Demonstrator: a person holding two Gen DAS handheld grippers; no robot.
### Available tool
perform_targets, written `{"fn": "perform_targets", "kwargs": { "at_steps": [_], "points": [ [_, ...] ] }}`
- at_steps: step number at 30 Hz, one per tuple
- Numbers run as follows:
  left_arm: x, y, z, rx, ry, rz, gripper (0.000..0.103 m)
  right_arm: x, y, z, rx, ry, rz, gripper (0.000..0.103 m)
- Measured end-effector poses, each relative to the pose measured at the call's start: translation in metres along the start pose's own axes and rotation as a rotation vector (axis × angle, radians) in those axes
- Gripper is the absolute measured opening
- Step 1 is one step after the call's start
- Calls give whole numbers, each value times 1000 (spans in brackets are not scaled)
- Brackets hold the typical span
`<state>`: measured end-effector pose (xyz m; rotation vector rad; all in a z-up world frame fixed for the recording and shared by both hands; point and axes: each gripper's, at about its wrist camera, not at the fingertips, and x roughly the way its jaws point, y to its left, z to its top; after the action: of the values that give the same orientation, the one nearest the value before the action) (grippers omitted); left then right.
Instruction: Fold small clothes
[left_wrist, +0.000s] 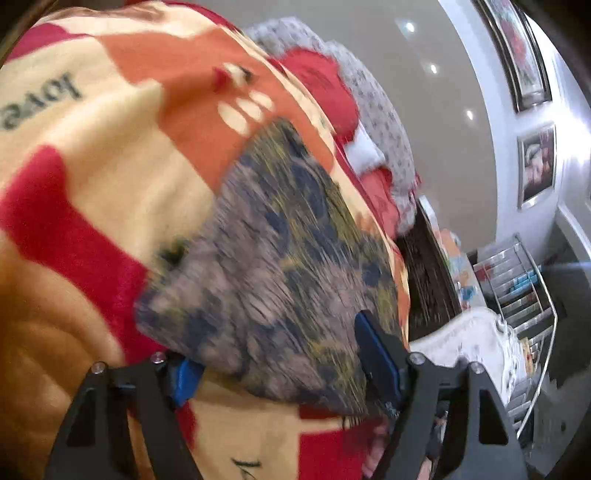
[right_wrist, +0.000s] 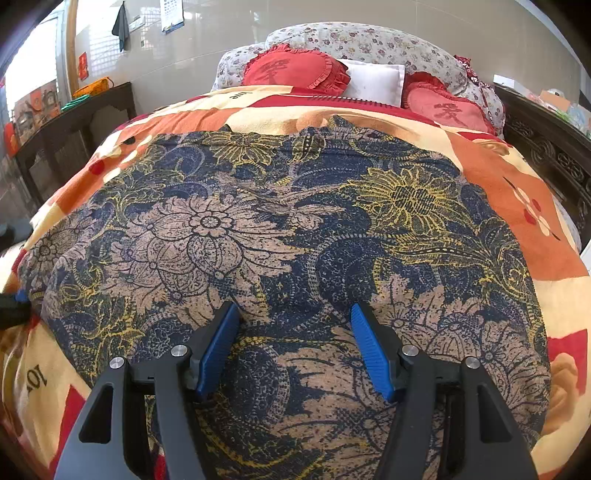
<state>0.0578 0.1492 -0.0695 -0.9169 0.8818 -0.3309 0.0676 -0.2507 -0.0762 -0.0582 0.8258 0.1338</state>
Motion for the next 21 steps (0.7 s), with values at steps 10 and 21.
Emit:
{"fn": "perform_targets", "kwargs": {
  "at_steps": [10,21],
  "points": [
    [3,-1,-12,54,-87,200,30,1,3,1,-10,6,-13,77],
    [11,-116,-63,783,-345,366,17,-25,15,109,18,4,228,77]
  ]
}}
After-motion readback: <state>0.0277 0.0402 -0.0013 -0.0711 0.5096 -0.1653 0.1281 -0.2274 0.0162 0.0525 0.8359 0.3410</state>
